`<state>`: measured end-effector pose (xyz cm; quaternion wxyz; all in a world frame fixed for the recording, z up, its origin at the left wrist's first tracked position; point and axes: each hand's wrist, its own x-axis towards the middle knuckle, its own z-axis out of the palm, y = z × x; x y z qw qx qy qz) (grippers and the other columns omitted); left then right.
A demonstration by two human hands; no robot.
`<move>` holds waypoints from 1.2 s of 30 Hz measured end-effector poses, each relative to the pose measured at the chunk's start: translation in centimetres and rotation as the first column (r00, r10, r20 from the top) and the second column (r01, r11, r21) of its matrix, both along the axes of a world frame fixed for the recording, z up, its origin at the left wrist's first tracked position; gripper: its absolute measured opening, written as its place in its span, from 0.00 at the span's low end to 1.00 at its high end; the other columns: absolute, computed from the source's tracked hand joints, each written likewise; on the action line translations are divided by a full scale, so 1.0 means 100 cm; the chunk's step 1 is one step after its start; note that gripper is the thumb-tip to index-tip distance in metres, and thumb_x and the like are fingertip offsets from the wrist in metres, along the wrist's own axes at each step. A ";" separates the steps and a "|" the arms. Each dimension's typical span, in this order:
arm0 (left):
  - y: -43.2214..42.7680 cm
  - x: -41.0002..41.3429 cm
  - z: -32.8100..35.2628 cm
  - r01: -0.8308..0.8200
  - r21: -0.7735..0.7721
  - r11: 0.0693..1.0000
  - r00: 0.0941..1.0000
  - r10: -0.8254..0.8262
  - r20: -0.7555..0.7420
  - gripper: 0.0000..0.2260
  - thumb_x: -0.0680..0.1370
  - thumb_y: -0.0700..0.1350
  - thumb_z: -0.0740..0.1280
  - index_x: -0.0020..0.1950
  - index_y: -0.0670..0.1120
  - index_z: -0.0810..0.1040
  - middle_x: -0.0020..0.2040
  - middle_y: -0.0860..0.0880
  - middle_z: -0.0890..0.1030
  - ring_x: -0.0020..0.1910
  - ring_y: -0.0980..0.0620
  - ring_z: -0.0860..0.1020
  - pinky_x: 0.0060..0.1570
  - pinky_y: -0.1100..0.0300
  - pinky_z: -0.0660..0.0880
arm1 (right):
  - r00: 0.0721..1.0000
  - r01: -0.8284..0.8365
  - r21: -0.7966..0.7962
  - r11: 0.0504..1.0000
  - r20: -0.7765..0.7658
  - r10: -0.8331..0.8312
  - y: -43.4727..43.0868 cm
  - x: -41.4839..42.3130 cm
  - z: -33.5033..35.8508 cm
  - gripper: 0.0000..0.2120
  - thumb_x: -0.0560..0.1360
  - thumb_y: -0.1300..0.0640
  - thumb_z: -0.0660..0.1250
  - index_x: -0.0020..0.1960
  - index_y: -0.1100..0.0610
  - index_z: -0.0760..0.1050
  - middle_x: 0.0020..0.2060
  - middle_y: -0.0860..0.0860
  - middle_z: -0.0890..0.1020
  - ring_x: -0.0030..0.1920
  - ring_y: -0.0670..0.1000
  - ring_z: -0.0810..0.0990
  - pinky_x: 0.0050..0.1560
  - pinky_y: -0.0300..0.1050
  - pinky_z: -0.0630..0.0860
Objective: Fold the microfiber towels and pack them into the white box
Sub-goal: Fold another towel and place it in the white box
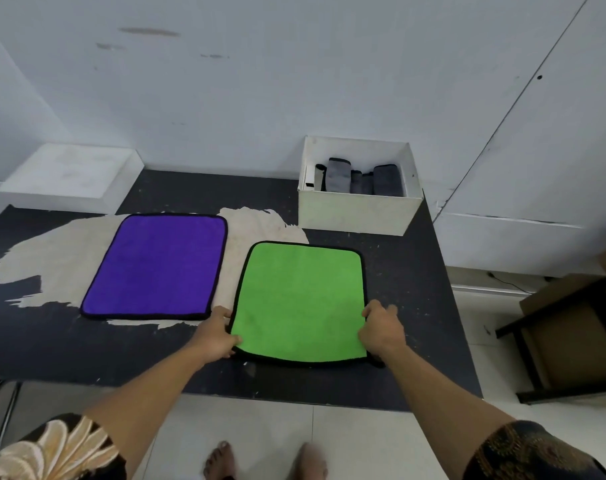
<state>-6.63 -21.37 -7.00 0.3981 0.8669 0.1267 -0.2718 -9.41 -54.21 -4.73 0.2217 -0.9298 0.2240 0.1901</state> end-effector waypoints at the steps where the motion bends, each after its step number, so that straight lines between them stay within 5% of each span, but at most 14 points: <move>1: 0.000 -0.003 0.003 0.086 0.061 0.994 0.995 -0.088 0.036 0.28 0.73 0.41 0.73 0.68 0.47 0.63 0.59 0.45 0.76 0.45 0.49 0.81 0.38 0.59 0.78 | 0.995 -0.073 -0.097 0.993 0.058 0.079 0.002 -0.004 -0.001 0.18 0.74 0.61 0.66 0.63 0.56 0.70 0.62 0.58 0.67 0.58 0.60 0.73 0.57 0.51 0.76; 3: 0.000 -0.011 0.006 0.246 0.294 0.924 0.938 -0.303 0.166 0.35 0.70 0.47 0.76 0.71 0.49 0.60 0.63 0.46 0.72 0.53 0.48 0.77 0.51 0.55 0.77 | 0.944 -0.222 -0.241 0.945 0.189 0.270 0.007 -0.014 -0.004 0.18 0.74 0.53 0.68 0.62 0.55 0.72 0.60 0.55 0.69 0.58 0.56 0.70 0.58 0.49 0.75; 6: 0.000 -0.021 0.003 0.372 0.661 0.651 0.674 -0.679 0.289 0.40 0.68 0.57 0.75 0.74 0.52 0.61 0.68 0.47 0.66 0.64 0.47 0.70 0.63 0.50 0.72 | 0.833 -0.441 -0.285 0.851 0.222 0.506 0.013 -0.033 -0.015 0.20 0.72 0.41 0.68 0.59 0.51 0.74 0.56 0.50 0.71 0.56 0.51 0.69 0.59 0.46 0.72; 9: 0.004 -0.021 -0.003 0.527 0.721 0.449 0.435 -0.872 0.225 0.29 0.72 0.57 0.71 0.71 0.54 0.69 0.69 0.49 0.66 0.68 0.48 0.66 0.69 0.51 0.66 | 0.779 -0.567 -0.246 0.786 0.152 0.609 0.013 -0.052 -0.026 0.24 0.71 0.35 0.66 0.59 0.49 0.75 0.55 0.49 0.73 0.56 0.52 0.70 0.60 0.48 0.70; 11: 0.006 -0.021 -0.005 0.583 0.711 0.393 0.374 -0.907 0.195 0.24 0.74 0.53 0.69 0.69 0.53 0.71 0.66 0.51 0.68 0.65 0.50 0.66 0.68 0.53 0.66 | 0.763 -0.587 -0.270 0.763 0.130 0.633 0.013 -0.059 -0.029 0.23 0.72 0.36 0.64 0.60 0.49 0.73 0.54 0.49 0.73 0.56 0.53 0.71 0.59 0.49 0.70; 14: 0.005 -0.022 -0.007 0.605 0.727 0.325 0.311 -0.937 0.160 0.26 0.70 0.39 0.69 0.68 0.50 0.71 0.62 0.50 0.72 0.59 0.50 0.69 0.60 0.55 0.72 | 0.770 -0.577 -0.312 0.755 0.101 0.630 0.020 -0.065 -0.029 0.16 0.75 0.50 0.63 0.62 0.53 0.72 0.54 0.52 0.74 0.56 0.56 0.73 0.58 0.50 0.70; 19: -0.004 -0.020 -0.003 0.590 0.710 0.385 0.395 -0.904 0.162 0.13 0.76 0.39 0.64 0.60 0.47 0.75 0.56 0.50 0.75 0.54 0.50 0.72 0.52 0.54 0.75 | 0.847 -0.490 -0.390 0.779 -0.004 0.531 0.043 -0.070 -0.025 0.22 0.71 0.64 0.64 0.64 0.56 0.66 0.56 0.56 0.72 0.55 0.58 0.71 0.58 0.53 0.70; 26: 0.010 -0.016 0.010 0.623 0.522 0.583 0.482 -0.812 0.331 0.04 0.81 0.47 0.60 0.52 0.48 0.73 0.50 0.51 0.75 0.47 0.50 0.76 0.46 0.54 0.73 | 0.914 -0.366 -0.469 0.804 -0.017 0.406 0.061 -0.070 -0.016 0.16 0.79 0.44 0.58 0.59 0.53 0.73 0.53 0.55 0.77 0.55 0.58 0.72 0.57 0.55 0.68; 31: 0.027 -0.012 0.012 0.661 0.498 0.562 0.432 -0.827 0.360 0.04 0.80 0.46 0.62 0.53 0.49 0.75 0.51 0.53 0.76 0.48 0.52 0.75 0.47 0.60 0.70 | 0.954 -0.269 -0.499 0.824 -0.024 0.298 0.064 -0.082 -0.014 0.13 0.75 0.56 0.57 0.56 0.52 0.75 0.52 0.53 0.77 0.53 0.56 0.71 0.56 0.54 0.67; 36: 0.041 -0.004 0.008 0.738 0.460 0.495 0.418 -0.869 0.265 0.06 0.79 0.44 0.65 0.55 0.50 0.77 0.53 0.54 0.77 0.52 0.53 0.75 0.51 0.59 0.72 | 0.958 -0.260 -0.498 0.827 -0.025 0.286 0.052 -0.088 -0.012 0.13 0.73 0.58 0.58 0.51 0.52 0.79 0.47 0.51 0.80 0.50 0.55 0.73 0.53 0.51 0.67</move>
